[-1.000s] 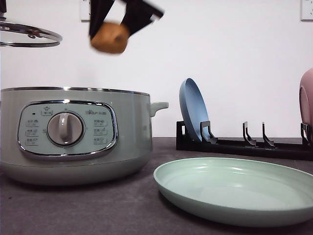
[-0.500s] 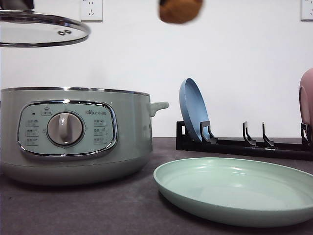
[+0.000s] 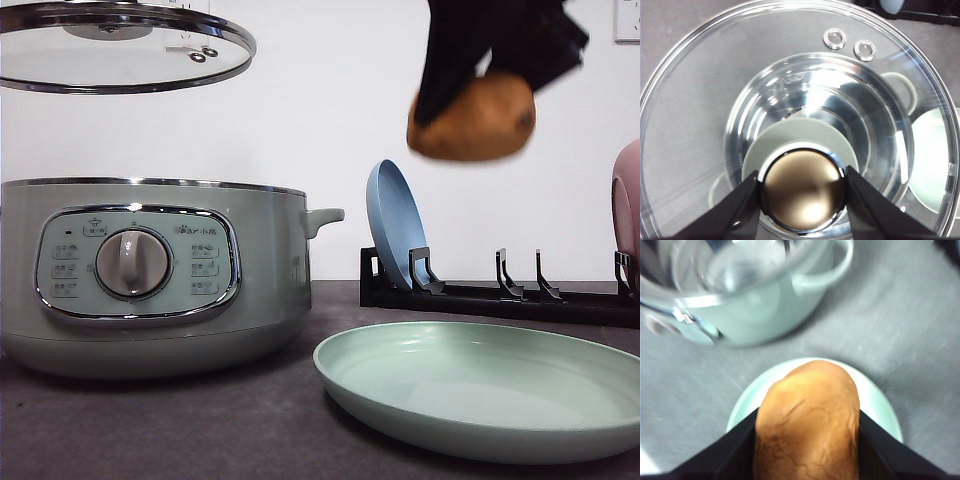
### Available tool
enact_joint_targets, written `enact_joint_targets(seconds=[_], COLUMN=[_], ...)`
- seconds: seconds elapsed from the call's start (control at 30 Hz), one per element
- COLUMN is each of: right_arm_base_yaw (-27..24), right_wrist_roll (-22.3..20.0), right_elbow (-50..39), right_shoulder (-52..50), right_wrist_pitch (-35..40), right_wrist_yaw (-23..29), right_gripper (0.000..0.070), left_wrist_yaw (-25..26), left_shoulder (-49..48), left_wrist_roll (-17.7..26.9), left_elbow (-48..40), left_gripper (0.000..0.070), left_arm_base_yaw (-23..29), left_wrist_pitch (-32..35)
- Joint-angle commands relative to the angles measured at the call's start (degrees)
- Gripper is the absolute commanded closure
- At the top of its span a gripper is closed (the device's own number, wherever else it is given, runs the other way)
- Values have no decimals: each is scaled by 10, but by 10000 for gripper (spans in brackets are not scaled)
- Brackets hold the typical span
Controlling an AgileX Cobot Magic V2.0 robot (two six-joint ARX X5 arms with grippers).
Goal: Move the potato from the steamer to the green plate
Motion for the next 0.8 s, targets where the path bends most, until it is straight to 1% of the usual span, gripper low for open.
enact_joint_targets(seconds=[0.0,0.23,0.47,0.53,0.77], right_arm_base_yaw=[3,2,-2,-5,-5], right_wrist_roll=[-5,17,32,41,49], right_elbow=[-21,-148,-225,-237,-240], right_shoulder=[6,8,20,31,78], right_wrist_pitch=[26,162,254,275,289], right_wrist_yaw=[-2,-1,1,1,0], right_gripper=[652,652,652,652,650], left_wrist_yaw=[3,3,3,3,3], left_shoulder=[-7,-7,-7,-7,-7], left_wrist_roll=[1,1,1,1,1], left_elbow=[24,24,24,24,24], left_gripper=[700,700,700,700,700], left_arm_base_yaw=[-4,-10,-16,-18,-27], left_wrist_pitch=[8,7,8,8,7])
